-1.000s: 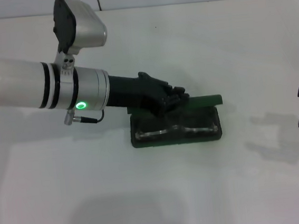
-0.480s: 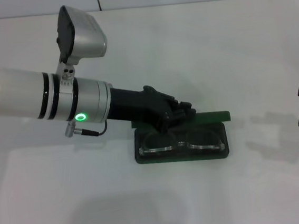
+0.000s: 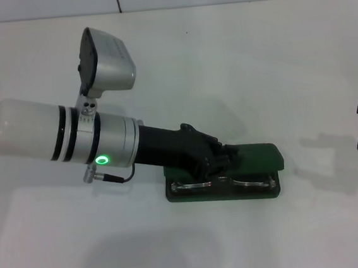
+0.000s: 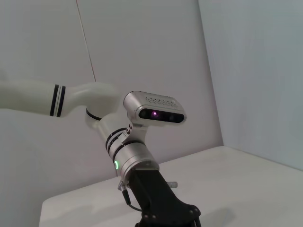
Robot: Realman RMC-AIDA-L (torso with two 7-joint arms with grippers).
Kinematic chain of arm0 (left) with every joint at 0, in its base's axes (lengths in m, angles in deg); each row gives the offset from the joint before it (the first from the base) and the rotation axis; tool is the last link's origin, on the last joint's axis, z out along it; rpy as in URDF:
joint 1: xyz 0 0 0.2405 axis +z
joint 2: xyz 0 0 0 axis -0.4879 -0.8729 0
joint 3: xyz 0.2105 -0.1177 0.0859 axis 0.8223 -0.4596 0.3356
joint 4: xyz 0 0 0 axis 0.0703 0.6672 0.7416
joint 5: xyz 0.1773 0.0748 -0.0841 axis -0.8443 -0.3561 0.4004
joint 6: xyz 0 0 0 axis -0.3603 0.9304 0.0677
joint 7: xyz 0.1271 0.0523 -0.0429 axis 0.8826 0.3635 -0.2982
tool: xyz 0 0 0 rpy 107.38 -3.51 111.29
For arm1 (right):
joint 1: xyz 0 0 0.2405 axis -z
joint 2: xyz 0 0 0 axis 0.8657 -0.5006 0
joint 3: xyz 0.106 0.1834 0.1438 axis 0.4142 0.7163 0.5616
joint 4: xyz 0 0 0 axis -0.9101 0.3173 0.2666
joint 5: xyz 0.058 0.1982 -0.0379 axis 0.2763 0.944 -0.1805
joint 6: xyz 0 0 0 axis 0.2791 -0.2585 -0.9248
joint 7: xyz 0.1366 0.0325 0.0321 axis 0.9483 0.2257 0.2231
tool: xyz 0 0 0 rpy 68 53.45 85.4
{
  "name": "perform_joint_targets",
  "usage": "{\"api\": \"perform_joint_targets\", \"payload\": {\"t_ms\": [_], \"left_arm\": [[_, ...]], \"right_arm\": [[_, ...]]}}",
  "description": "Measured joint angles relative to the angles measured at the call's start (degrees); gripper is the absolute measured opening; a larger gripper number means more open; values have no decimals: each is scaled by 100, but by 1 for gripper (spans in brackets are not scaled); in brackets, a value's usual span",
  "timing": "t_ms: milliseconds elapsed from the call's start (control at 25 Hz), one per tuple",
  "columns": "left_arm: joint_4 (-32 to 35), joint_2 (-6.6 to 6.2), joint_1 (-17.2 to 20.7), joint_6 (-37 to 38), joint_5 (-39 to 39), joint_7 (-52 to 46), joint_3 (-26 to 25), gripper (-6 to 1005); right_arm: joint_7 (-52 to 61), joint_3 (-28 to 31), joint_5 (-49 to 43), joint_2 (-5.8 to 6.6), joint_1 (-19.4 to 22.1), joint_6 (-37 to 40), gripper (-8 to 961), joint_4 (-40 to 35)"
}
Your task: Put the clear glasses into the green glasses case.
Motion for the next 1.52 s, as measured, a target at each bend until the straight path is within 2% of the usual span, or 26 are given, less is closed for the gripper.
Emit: {"api": "perform_joint_targets", "payload": {"t_ms": [200,1040,1360,1520], "left_arm": [[44,2,69,-2,136,1,243,142],[88,8,332,29,468,131,504,166],[751,-26,609,611,648,135,471,178],[981,-67,745,851,655,153,180,184]], "right_arm": [[-4,1,3,-1,0,5,644,0],[-52,-13,-34,-1,47,106,643,62],[-46,-63,-55,1,63,175,648,62],[-17,-90,-149,19,49,240,653,62]]}}
